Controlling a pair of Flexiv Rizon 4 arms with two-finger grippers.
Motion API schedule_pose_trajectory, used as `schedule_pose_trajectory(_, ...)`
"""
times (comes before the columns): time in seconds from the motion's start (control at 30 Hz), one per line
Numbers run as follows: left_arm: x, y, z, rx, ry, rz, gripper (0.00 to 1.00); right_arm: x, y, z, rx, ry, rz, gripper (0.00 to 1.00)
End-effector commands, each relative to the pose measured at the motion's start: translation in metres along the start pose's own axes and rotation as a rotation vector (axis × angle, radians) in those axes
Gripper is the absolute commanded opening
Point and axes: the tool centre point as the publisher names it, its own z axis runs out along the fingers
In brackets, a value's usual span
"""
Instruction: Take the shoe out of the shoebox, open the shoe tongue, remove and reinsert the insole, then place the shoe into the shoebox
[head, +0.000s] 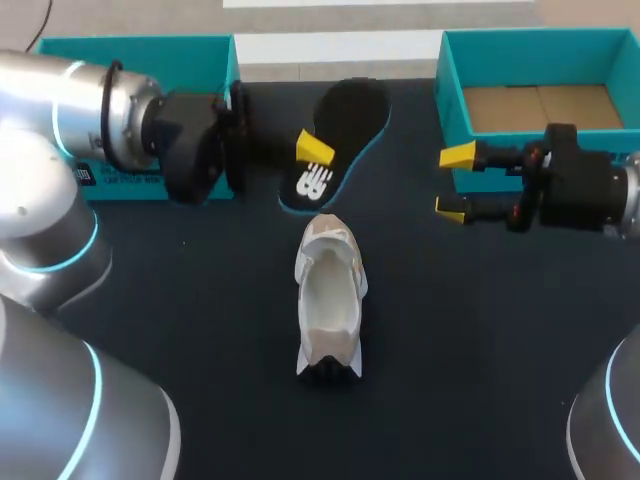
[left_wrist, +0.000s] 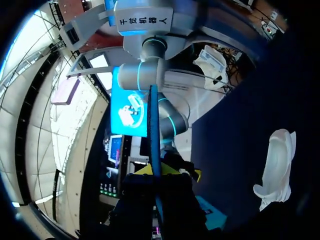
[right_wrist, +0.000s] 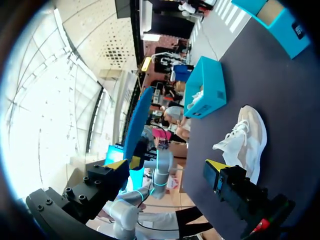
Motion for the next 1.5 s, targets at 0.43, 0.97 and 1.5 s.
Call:
schedule_pose_trajectory(0.43,0.057,-0.001,0.002,-0.080,0.038,0.163,0.00,0.007,0.019,0.042,0.101,0.063,0.034,1.00)
schedule_pose_trajectory(0.97,0.063,0.005,0.026,-0.101,0.083,0.315,0.00,0.012,0.040,0.066,0.186,0.070,0.044,0.44)
schedule_pose_trajectory(1.5,0.057,0.027,0.036,-0.169,0.045,0.343,0.00,0.012,0.046,0.089,0.263,0.097,0.059,0.29)
